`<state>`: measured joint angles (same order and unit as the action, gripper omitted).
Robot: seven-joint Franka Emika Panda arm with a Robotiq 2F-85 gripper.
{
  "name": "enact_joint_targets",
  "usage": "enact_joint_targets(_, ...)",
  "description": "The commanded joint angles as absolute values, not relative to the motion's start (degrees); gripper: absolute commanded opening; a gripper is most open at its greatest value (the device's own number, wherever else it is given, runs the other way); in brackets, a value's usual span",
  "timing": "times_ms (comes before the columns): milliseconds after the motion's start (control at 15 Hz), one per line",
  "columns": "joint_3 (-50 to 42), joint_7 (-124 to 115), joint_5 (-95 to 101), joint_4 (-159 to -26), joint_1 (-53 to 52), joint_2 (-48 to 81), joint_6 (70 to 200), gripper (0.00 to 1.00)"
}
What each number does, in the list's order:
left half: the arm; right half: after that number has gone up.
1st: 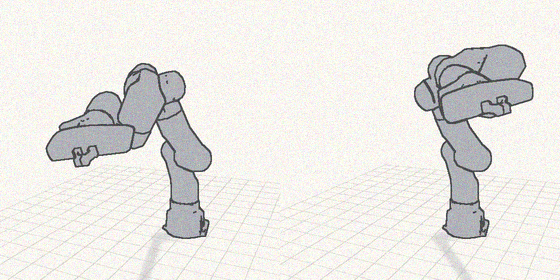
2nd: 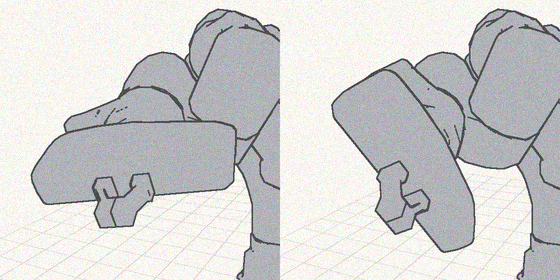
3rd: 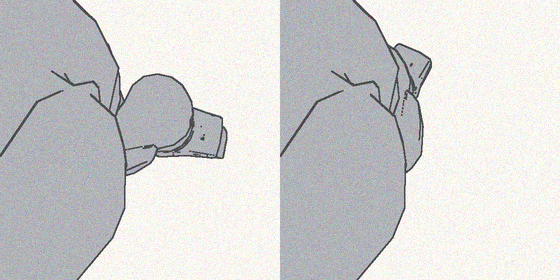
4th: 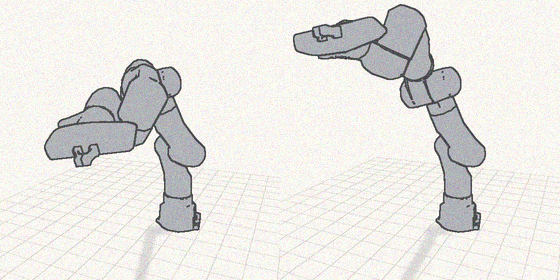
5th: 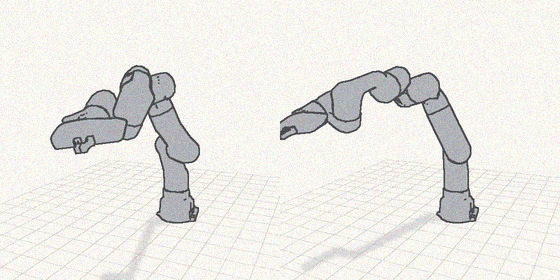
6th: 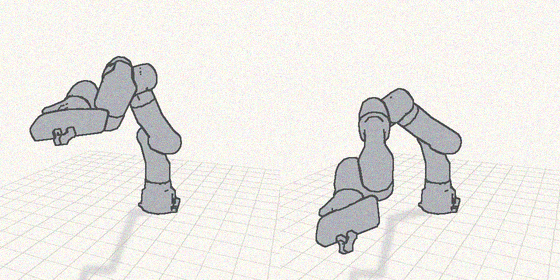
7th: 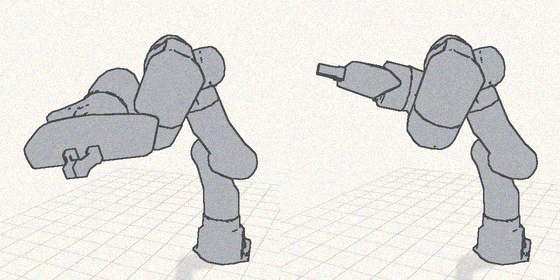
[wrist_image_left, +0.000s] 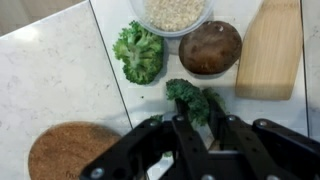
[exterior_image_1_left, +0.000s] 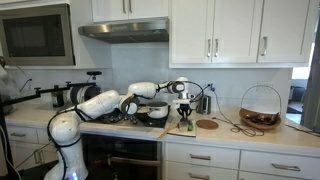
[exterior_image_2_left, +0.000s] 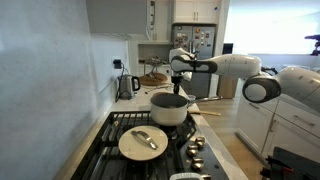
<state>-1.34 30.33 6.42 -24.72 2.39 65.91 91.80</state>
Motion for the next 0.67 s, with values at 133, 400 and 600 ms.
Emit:
enact_joint_targets(133, -2.4, 30.0, 7.5, -25.8, 1.9, 63.1, 91.3, 0.07)
enact_joint_targets(400, -2.4, 29.9, 7.4, -25.7, 1.9, 61.6, 91.0, 0.07)
enact_joint_targets(600, -2.5, 29.8, 7.5, -25.5, 1.7, 60.3, 90.9, 0.07)
